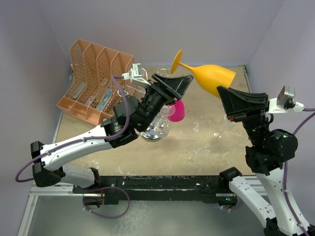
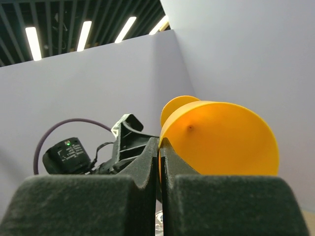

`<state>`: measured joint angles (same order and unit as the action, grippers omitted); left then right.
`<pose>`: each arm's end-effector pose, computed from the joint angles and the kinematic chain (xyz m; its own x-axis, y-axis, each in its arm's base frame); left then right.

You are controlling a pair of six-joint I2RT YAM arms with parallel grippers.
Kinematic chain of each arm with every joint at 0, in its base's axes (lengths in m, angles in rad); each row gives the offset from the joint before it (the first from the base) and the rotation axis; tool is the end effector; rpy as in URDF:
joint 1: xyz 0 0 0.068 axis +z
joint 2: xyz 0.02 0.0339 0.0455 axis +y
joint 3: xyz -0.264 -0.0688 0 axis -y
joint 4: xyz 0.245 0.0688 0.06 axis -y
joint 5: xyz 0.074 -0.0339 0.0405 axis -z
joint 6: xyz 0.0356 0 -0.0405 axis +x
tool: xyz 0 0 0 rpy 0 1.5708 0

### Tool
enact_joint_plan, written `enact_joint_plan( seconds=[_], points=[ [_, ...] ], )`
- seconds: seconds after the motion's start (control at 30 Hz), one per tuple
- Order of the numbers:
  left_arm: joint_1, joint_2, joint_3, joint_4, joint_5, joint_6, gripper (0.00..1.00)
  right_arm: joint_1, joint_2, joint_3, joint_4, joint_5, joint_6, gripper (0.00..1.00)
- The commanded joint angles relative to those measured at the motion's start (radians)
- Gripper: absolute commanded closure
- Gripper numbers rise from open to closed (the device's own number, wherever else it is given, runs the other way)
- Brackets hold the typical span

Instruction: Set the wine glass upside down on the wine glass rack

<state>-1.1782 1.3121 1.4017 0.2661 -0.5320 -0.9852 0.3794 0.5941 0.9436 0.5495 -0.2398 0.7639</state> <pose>0.1273 -0.2603 0.4869 -0.4383 -0.8187 -0.3709 0.4506 0.1569 -0.8788 0.0697 0.0369 0.4865 0.1812 0.7956 -0.5781 -0.8619 0.4115 0.2963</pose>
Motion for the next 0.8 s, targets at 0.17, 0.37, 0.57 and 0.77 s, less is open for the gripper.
enact_joint_plan(
  seconds=[0.17,0.37,0.57,0.77],
  points=[
    [0.003,0.000,-0.034,0.321,-0.118,-0.049,0.48,0.002,-0.008,-0.007,0.111,-0.065,0.054,1.00],
    [0.003,-0.013,-0.053,0.376,-0.142,-0.038,0.49,0.003,-0.005,-0.003,0.098,-0.075,0.064,1.00],
    [0.004,0.007,-0.027,0.359,-0.165,-0.036,0.52,0.003,0.028,-0.002,0.119,-0.146,0.078,1.00],
    [0.005,0.027,0.004,0.364,-0.181,-0.019,0.56,0.002,0.052,-0.044,0.185,-0.226,0.109,1.00]
  ],
)
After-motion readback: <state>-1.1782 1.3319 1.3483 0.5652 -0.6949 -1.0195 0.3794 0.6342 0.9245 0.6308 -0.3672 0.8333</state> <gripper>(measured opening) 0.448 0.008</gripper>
